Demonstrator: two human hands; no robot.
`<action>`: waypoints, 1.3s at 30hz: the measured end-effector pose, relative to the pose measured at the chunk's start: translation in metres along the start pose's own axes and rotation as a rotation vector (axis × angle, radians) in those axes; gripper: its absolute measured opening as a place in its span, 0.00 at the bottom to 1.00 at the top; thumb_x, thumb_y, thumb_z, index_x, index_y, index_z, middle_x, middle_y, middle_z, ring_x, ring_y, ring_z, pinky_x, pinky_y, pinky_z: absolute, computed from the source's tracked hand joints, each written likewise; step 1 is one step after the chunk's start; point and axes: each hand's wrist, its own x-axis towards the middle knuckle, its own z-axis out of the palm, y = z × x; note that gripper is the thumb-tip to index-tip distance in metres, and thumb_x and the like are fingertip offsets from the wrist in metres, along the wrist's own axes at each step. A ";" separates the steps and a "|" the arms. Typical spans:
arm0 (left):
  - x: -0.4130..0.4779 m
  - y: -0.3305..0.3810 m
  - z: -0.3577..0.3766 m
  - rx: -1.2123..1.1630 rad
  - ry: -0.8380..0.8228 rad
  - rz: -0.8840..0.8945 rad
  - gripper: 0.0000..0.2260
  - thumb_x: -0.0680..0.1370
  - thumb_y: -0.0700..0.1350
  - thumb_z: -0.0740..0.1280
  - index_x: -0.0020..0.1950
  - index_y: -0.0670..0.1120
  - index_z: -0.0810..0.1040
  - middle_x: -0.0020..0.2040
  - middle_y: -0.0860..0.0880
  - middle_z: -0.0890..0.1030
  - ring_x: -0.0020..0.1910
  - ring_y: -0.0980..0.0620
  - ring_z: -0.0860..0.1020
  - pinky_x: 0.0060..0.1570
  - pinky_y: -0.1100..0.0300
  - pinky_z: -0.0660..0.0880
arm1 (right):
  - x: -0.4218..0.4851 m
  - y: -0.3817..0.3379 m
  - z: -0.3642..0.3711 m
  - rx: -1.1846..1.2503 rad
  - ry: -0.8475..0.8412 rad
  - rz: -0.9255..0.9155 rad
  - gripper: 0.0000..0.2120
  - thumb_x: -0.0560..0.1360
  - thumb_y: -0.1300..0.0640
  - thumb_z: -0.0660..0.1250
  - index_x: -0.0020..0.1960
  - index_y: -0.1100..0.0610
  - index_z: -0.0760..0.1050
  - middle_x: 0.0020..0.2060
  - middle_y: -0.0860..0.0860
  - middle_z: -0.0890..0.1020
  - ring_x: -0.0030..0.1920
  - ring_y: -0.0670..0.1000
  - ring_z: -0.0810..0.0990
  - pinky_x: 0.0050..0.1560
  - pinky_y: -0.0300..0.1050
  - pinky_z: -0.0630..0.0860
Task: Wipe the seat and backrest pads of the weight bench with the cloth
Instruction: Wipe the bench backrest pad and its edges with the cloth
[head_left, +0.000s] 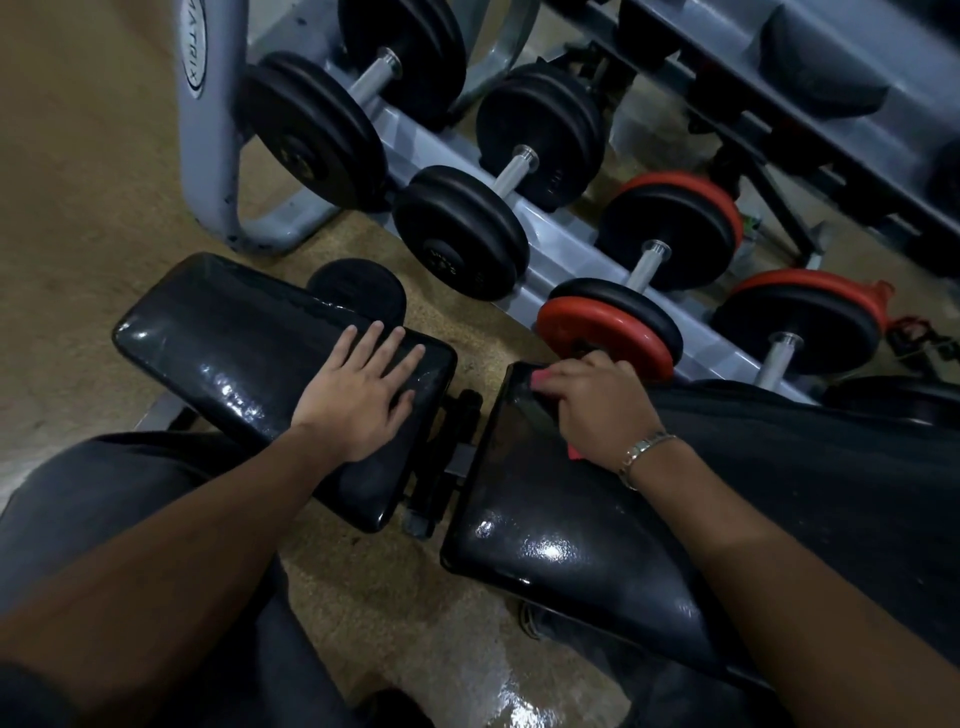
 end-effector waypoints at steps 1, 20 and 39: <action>0.000 0.000 0.000 0.001 -0.002 0.002 0.29 0.83 0.60 0.43 0.83 0.51 0.53 0.83 0.44 0.59 0.83 0.41 0.52 0.80 0.42 0.49 | -0.001 0.002 -0.001 0.036 -0.012 -0.031 0.19 0.76 0.58 0.61 0.61 0.42 0.80 0.61 0.40 0.81 0.57 0.54 0.73 0.56 0.53 0.68; 0.001 -0.001 0.000 -0.020 -0.008 -0.008 0.29 0.83 0.61 0.43 0.83 0.52 0.52 0.83 0.44 0.57 0.83 0.42 0.50 0.80 0.42 0.47 | 0.038 0.000 0.016 0.000 0.003 -0.011 0.17 0.74 0.59 0.64 0.59 0.46 0.81 0.59 0.44 0.82 0.56 0.54 0.74 0.54 0.51 0.66; 0.002 0.000 0.000 -0.007 -0.003 -0.010 0.29 0.83 0.60 0.46 0.83 0.52 0.55 0.82 0.44 0.59 0.83 0.42 0.53 0.80 0.41 0.50 | 0.070 0.002 0.014 -0.048 -0.151 0.063 0.18 0.75 0.59 0.61 0.62 0.49 0.78 0.61 0.51 0.79 0.57 0.57 0.72 0.58 0.53 0.70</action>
